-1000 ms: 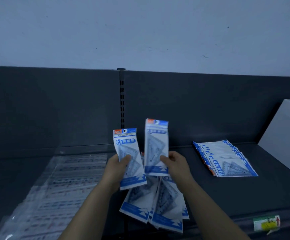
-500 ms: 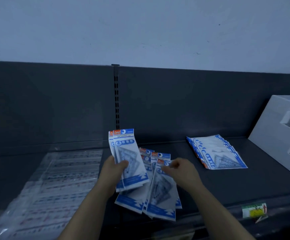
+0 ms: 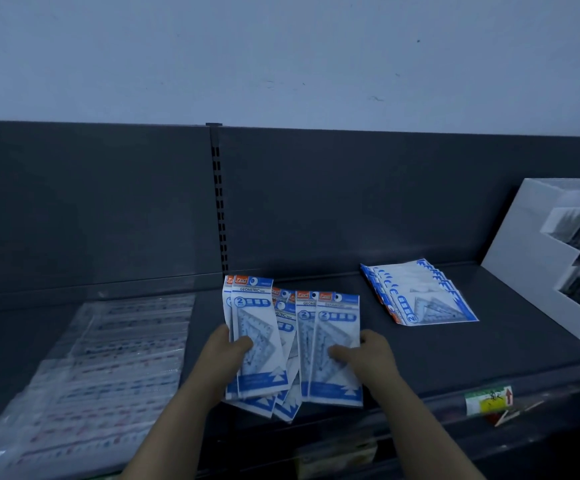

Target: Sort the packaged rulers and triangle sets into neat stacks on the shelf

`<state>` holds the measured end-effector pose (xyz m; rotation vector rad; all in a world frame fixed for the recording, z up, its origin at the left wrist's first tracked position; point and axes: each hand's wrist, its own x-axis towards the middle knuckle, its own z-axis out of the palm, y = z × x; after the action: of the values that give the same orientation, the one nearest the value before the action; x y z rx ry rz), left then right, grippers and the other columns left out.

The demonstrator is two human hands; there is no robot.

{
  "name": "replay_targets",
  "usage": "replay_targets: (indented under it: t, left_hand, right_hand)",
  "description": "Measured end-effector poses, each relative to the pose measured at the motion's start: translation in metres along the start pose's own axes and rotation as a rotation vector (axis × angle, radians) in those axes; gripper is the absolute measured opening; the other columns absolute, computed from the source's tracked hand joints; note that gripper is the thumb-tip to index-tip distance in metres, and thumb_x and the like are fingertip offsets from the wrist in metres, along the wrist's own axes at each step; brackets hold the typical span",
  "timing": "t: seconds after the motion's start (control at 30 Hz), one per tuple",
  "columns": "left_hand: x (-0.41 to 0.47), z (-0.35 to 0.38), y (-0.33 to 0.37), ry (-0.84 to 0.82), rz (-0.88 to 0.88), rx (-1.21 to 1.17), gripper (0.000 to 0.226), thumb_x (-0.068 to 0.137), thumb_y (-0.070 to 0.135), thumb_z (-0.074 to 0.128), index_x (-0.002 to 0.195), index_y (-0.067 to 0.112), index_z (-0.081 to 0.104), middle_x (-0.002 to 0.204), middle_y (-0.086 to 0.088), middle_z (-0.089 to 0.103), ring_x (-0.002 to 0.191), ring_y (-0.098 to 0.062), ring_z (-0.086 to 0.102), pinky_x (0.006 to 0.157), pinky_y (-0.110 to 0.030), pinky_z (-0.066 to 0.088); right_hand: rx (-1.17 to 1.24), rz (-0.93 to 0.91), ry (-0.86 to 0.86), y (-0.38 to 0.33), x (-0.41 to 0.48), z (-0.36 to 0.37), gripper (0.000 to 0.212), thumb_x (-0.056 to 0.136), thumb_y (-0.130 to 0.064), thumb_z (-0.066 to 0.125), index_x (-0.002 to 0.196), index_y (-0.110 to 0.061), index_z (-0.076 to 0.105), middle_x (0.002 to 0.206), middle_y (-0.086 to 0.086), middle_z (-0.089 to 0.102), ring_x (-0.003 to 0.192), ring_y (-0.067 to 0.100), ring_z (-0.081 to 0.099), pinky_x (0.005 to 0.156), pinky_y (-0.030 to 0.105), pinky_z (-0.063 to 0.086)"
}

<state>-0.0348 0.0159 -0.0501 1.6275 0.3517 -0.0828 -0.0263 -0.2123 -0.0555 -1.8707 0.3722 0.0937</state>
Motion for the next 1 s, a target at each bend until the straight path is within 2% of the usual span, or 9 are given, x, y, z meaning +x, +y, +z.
replay_targets:
  t: [0.17,0.3,0.4,0.57,0.67,0.73,0.83,0.93,1.0]
  left_hand:
    - [-0.004,0.003,0.002,0.031,0.02,-0.042,0.01,0.094,0.006,0.05,0.1,0.01,0.057,0.1,-0.016,0.069,0.091,-0.035,0.068,0.081,-0.057,0.055]
    - [-0.008,0.014,0.008,0.004,0.007,-0.053,0.011,0.095,0.011,0.049,0.103,0.009,0.057,0.103,-0.016,0.067,0.09,-0.031,0.068,0.082,-0.052,0.056]
    - [-0.016,0.026,0.011,-0.122,-0.002,-0.128,0.016,0.095,0.021,0.059,0.109,0.015,0.061,0.104,-0.009,0.072,0.091,-0.028,0.071,0.082,-0.048,0.057]
    - [-0.014,0.024,0.006,-0.029,0.061,-0.059,0.028,0.083,0.008,0.073,0.109,0.011,0.062,0.101,-0.011,0.073,0.088,-0.026,0.071,0.083,-0.045,0.057]
    - [-0.005,0.007,0.003,0.078,0.043,-0.067,0.021,0.088,0.005,0.065,0.107,0.005,0.058,0.101,-0.016,0.07,0.088,-0.029,0.069,0.081,-0.048,0.056]
    - [-0.002,-0.001,0.001,0.107,0.006,-0.106,0.015,0.09,0.004,0.059,0.104,0.007,0.056,0.098,-0.017,0.07,0.086,-0.034,0.07,0.08,-0.054,0.056]
    - [-0.002,-0.005,0.0,0.127,-0.019,-0.114,0.009,0.091,0.005,0.056,0.098,0.01,0.055,0.097,-0.017,0.069,0.087,-0.035,0.069,0.082,-0.058,0.054]
    - [-0.005,-0.004,0.001,0.122,-0.019,-0.086,0.008,0.092,0.006,0.053,0.097,0.013,0.054,0.098,-0.015,0.068,0.089,-0.034,0.067,0.084,-0.057,0.054]
    - [-0.006,0.0,0.003,0.118,-0.001,-0.08,0.006,0.094,0.007,0.05,0.097,0.012,0.053,0.1,-0.015,0.066,0.09,-0.032,0.066,0.085,-0.054,0.054]
  right_hand:
    - [0.017,-0.091,0.177,0.0,-0.001,-0.01,0.027,0.094,-0.015,0.056,0.073,0.0,0.049,0.067,0.015,0.046,0.056,0.02,0.043,0.055,0.029,0.034]
    - [0.311,-0.051,0.015,-0.025,-0.013,-0.004,0.022,0.097,-0.016,0.051,0.084,-0.001,0.062,0.08,0.018,0.068,0.07,0.028,0.066,0.063,0.037,0.055]
    - [0.319,-0.043,-0.09,-0.035,-0.017,0.017,0.021,0.096,-0.016,0.053,0.096,0.0,0.066,0.093,0.019,0.072,0.083,0.031,0.071,0.073,0.043,0.058]
    - [-0.011,-0.163,0.02,-0.025,-0.01,0.031,0.04,0.085,-0.045,0.057,0.089,-0.007,0.066,0.102,0.02,0.058,0.085,0.02,0.058,0.075,0.031,0.048]
    - [-0.572,-0.167,0.12,-0.011,-0.005,0.017,0.075,0.079,-0.055,0.066,0.135,-0.012,0.043,0.135,0.013,0.04,0.124,0.028,0.041,0.101,0.035,0.035]
    - [-0.647,-0.115,0.038,-0.005,-0.008,0.016,0.089,0.07,-0.052,0.075,0.138,-0.012,0.034,0.134,0.01,0.043,0.124,0.028,0.043,0.097,0.034,0.039]
    - [-0.427,-0.074,-0.023,-0.001,-0.004,0.017,0.06,0.069,-0.031,0.08,0.116,-0.012,0.049,0.113,0.003,0.059,0.104,0.024,0.06,0.079,0.032,0.049]
    - [-0.164,-0.105,0.014,0.0,0.004,0.01,0.014,0.082,-0.011,0.067,0.091,-0.005,0.059,0.099,0.012,0.067,0.085,0.023,0.063,0.077,0.037,0.054]
    - [0.126,-0.122,-0.024,-0.004,0.0,0.008,0.004,0.09,-0.008,0.061,0.092,-0.005,0.061,0.097,0.013,0.07,0.085,0.025,0.067,0.078,0.039,0.054]
